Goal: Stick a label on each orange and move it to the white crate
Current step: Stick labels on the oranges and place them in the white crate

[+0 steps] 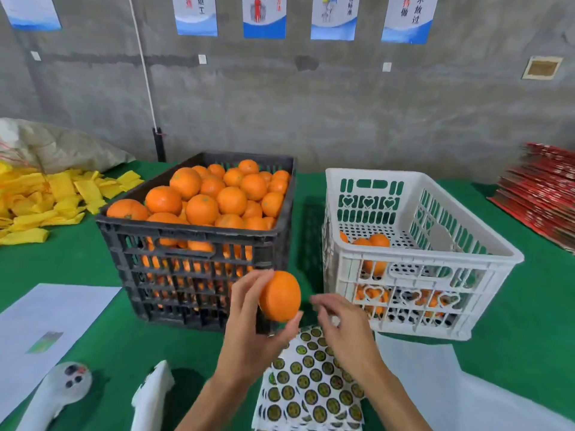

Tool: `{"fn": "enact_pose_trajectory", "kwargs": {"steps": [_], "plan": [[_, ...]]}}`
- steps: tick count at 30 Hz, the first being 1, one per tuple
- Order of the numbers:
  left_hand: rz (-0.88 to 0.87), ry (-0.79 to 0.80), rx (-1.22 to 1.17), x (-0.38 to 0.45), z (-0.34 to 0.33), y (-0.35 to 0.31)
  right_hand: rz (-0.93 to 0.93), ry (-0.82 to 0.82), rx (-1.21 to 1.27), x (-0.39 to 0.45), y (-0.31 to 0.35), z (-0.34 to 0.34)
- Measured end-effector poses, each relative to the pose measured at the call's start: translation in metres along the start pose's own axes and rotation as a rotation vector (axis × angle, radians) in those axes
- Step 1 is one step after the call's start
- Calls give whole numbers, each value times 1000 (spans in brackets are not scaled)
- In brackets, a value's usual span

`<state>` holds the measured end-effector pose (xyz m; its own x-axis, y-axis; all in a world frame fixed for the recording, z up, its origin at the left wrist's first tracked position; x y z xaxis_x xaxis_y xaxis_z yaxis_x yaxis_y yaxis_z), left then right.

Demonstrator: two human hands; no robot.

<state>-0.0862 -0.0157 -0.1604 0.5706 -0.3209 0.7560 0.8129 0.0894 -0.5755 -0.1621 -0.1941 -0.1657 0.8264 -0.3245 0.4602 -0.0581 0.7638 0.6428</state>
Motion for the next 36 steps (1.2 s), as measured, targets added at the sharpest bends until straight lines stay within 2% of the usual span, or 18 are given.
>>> {"fn": "enact_pose_trajectory", "kwargs": {"steps": [2,5,10,14,17,20,26,33,36], "plan": [[160,91,-81,-29,-10,23,-95,150,-22,-21,-25,-16],[377,188,-166,-49,-24,48,-114,295,-57,-32,-45,-34],[616,154,-346,-62,-32,57,-93,396,-196,-38,-46,-55],[684,206,-311,-74,-34,61,-148,308,-107,-41,-51,-61],[700,217,-285,-74,-37,63,-163,229,-139,-36,-49,-62],[703,210,-266,-75,-38,65,-152,237,-205,-34,-46,-62],[719,200,-250,-73,-39,65,-301,238,93,-26,-41,-56],[732,209,-222,-73,-37,63,-479,288,189,-18,-43,-54],[761,219,-248,-73,-35,60,-523,196,174,-17,-41,-51]]}}
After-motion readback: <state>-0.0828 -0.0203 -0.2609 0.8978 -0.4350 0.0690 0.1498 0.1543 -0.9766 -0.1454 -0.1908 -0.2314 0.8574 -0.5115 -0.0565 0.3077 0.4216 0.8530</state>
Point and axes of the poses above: each hand's wrist, its own x-axis towards the middle knuckle, its own z-axis out of the back of the hand, y = z × x, the point moved 3 cm from there along x, towards the middle knuckle, and after that the axes turned 2 degrees about z, right-handed, at the moved point
